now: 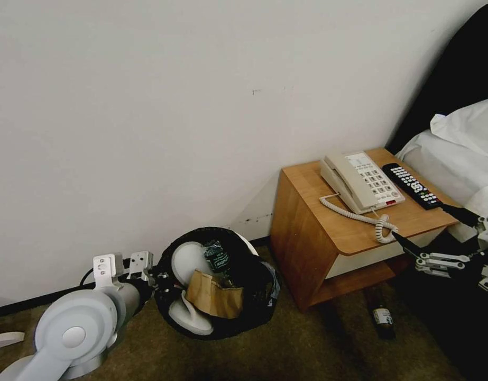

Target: Pick up the trash bin, then pick up the garbage from the floor and place it into the trash bin.

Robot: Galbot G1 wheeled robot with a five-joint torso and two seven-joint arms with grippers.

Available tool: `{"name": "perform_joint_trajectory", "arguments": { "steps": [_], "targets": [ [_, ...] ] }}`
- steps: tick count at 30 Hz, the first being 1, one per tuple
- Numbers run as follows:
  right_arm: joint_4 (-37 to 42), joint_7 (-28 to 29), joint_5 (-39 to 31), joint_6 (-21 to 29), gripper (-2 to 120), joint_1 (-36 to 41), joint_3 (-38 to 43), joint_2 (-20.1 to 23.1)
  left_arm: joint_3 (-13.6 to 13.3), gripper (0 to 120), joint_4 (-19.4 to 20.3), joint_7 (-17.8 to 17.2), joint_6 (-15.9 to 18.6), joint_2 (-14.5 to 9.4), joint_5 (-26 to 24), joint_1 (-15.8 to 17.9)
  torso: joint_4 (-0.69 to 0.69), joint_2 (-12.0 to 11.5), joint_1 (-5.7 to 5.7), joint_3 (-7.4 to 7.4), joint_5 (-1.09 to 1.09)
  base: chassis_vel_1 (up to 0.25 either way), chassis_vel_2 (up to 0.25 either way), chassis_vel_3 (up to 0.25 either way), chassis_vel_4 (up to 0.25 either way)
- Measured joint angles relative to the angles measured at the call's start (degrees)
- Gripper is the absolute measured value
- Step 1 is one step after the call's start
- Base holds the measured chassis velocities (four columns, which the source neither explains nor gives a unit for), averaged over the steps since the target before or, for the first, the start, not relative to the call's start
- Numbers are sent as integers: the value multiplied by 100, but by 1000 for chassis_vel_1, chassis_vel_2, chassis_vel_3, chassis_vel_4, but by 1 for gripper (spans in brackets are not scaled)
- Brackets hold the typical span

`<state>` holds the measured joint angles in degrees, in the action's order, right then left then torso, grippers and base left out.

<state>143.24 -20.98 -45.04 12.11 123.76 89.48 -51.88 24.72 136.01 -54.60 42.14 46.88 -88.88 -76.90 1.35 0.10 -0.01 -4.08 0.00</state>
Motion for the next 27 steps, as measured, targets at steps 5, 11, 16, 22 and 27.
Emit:
{"name": "perform_joint_trajectory", "arguments": {
  "steps": [5, 11, 16, 22, 27],
  "targets": [
    [-5, -45, -14, 62, 100, 45, -30, -12, 25, 0, -8, 9, 0, 15, 21, -15, 0, 0, 0, 0, 0, 0, 0, 0, 0],
    [-5, -45, 42, 344, 100, 119, -326, -75, 35, 0, -85, 21, 0, 81, 50, 2, 0, 0, 0, 0, 0, 0, 0, 0, 0],
    [-5, -145, 349, 360, 100, 123, -602, -174, 31, 0, -143, 45, 0, 108, 72, 17, 1, 0, 0, 0, 0, 0, 0, 0, 0],
    [-143, -314, 588, 340, 100, 126, -761, -204, 10, 0, -212, 56, 0, 135, 77, 74, 0, 0, 0, 0, 0, 0, 0, 0, 0],
    [-406, -437, 733, 282, 100, 119, -866, -243, 10, 0, -251, 58, 0, 152, 74, 111, 0, 0, 0, -1, 1, 0, 0, 0, 0]
  ]
}}
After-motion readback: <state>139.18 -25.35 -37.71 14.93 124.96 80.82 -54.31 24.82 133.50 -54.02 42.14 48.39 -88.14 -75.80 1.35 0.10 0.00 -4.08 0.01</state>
